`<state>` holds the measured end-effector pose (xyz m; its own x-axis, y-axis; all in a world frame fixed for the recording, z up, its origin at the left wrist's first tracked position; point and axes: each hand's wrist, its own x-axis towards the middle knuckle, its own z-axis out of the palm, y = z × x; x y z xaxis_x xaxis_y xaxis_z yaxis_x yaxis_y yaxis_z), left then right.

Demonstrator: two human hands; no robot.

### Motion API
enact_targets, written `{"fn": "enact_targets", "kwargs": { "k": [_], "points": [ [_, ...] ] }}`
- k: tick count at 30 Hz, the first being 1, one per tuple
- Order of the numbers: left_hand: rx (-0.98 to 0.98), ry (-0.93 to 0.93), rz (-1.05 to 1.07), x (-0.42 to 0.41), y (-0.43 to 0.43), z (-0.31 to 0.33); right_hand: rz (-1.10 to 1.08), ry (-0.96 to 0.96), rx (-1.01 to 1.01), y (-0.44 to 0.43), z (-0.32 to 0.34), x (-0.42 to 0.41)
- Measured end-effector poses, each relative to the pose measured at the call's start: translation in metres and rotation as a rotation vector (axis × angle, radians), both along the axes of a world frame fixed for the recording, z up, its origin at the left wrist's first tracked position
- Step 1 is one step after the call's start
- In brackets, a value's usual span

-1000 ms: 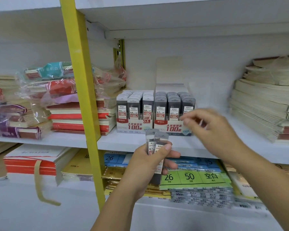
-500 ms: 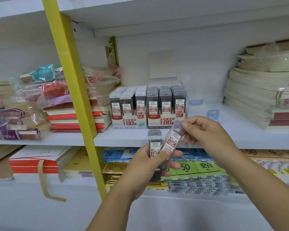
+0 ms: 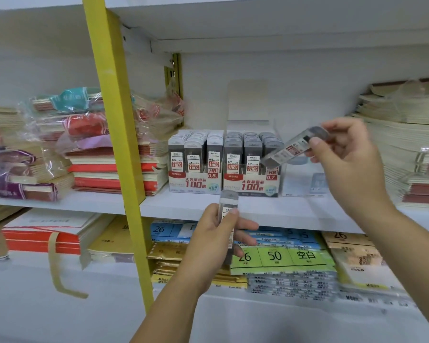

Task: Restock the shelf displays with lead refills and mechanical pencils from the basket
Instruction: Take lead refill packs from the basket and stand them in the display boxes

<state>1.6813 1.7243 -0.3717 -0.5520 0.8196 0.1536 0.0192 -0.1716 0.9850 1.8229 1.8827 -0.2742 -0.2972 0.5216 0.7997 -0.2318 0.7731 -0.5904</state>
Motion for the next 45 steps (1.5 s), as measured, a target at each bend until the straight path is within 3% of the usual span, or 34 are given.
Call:
{"fn": "enact_targets", "kwargs": {
  "k": [5,10,15,18,21,24,27,30,33,37,41,45],
  "points": [
    [0.085,-0.003,0.071,-0.006,-0.002,0.001,-0.161,-0.180,0.290,0.012,0.036,-0.012],
    [0.066,0.037,0.105,-0.008,-0.003,0.002,-0.223,-0.463,0.298,0.029,0.038,-0.031],
    [0.052,0.022,0.072,-0.008,-0.003,0.004,-0.277,-0.506,0.342,0.033,0.030,-0.040],
    [0.048,-0.020,0.061,-0.009,-0.001,0.002,-0.416,-0.604,0.460,0.037,0.020,-0.046],
    [0.051,-0.023,0.049,-0.009,-0.001,0.001,-0.516,-0.631,0.440,0.036,0.012,-0.047],
    [0.045,0.000,0.036,-0.009,-0.001,0.002,-0.545,-0.471,0.469,0.022,0.000,-0.039],
    [0.044,0.018,0.014,-0.007,-0.002,0.004,-0.274,-0.244,0.286,-0.008,-0.025,-0.029],
    [0.038,0.033,-0.027,0.000,-0.002,0.004,0.069,-0.240,-0.010,-0.034,-0.053,-0.026],
    [0.010,0.047,-0.070,0.007,-0.002,0.002,0.199,-0.278,-0.149,-0.045,-0.070,-0.027],
    [-0.002,0.050,-0.074,0.008,0.000,0.002,0.213,-0.270,-0.201,-0.044,-0.072,-0.025],
    [0.087,0.110,0.008,0.010,0.006,0.008,0.221,-0.133,-0.209,-0.037,-0.061,-0.019],
    [0.119,0.535,0.377,0.002,0.010,0.008,0.056,0.026,-0.046,-0.019,-0.017,-0.007]
  ]
}}
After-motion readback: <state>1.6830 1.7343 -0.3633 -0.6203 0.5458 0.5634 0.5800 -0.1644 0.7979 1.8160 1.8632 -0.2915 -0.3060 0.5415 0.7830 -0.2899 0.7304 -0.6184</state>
